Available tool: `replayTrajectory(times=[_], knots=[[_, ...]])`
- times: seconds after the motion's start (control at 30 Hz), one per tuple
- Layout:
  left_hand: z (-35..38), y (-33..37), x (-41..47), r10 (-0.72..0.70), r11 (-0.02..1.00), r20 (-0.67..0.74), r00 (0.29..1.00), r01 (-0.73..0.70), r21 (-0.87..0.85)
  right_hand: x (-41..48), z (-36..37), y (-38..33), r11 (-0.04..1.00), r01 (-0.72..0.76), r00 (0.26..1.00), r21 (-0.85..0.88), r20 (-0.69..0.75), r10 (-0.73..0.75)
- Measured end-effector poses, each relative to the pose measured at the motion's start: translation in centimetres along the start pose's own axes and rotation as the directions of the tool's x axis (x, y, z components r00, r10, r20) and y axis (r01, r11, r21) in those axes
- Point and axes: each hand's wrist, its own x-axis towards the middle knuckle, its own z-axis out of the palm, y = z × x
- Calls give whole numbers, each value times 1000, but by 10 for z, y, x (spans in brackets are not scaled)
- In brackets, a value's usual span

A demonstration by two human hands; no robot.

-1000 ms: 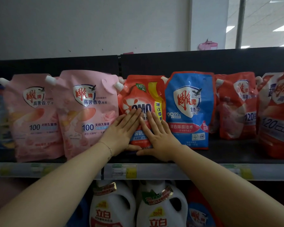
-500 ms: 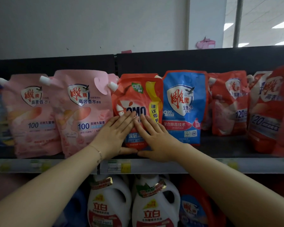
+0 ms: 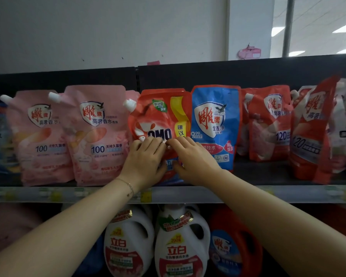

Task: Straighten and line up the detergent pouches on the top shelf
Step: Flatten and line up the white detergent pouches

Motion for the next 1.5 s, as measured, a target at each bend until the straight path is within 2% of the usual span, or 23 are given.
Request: replayTrajectory(times=[0.13, 0.23, 0.43, 0.7, 0.93, 1.07, 1.23, 1.3, 1.37, 1.43, 1.5], knots=[[-8, 10, 5, 43, 999, -17, 999, -43, 18, -6, -6, 6, 999, -3, 999, -39, -33, 2], [-9, 24, 17, 36, 999, -13, 999, -36, -2, -15, -15, 18, 995, -47, 999, -93, 22, 49], [-3, 64, 40, 57, 996, 79, 995, -52, -66, -43, -37, 48, 978, -156, 985, -135, 49, 164], [11, 127, 81, 113, 974, 67, 991, -97, -203, -88, -64, 94, 933, -271, 962, -238, -36, 270], [27, 194, 126, 81, 927, 129, 988, -27, -374, -127, -101, 144, 898, -329, 943, -291, -52, 329], [36, 229, 143, 42, 857, 155, 987, 44, -513, -149, -113, 163, 900, -334, 942, -281, -62, 331], [42, 266, 162, 36, 795, 217, 976, 103, -598, -174, -125, 182, 879, -377, 926, -293, -123, 356], [42, 279, 167, 7, 712, 265, 964, 182, -678, -182, -131, 189, 866, -412, 911, -284, -156, 383], [43, 289, 173, -57, 504, 326, 944, 309, -806, -186, -136, 195, 840, -456, 890, -294, -141, 434], [43, 298, 178, -127, 302, 351, 928, 373, -877, -188, -139, 201, 804, -502, 860, -320, -90, 502], [41, 305, 182, -168, 186, 385, 907, 413, -891, -189, -141, 206, 771, -553, 822, -315, -57, 566]])
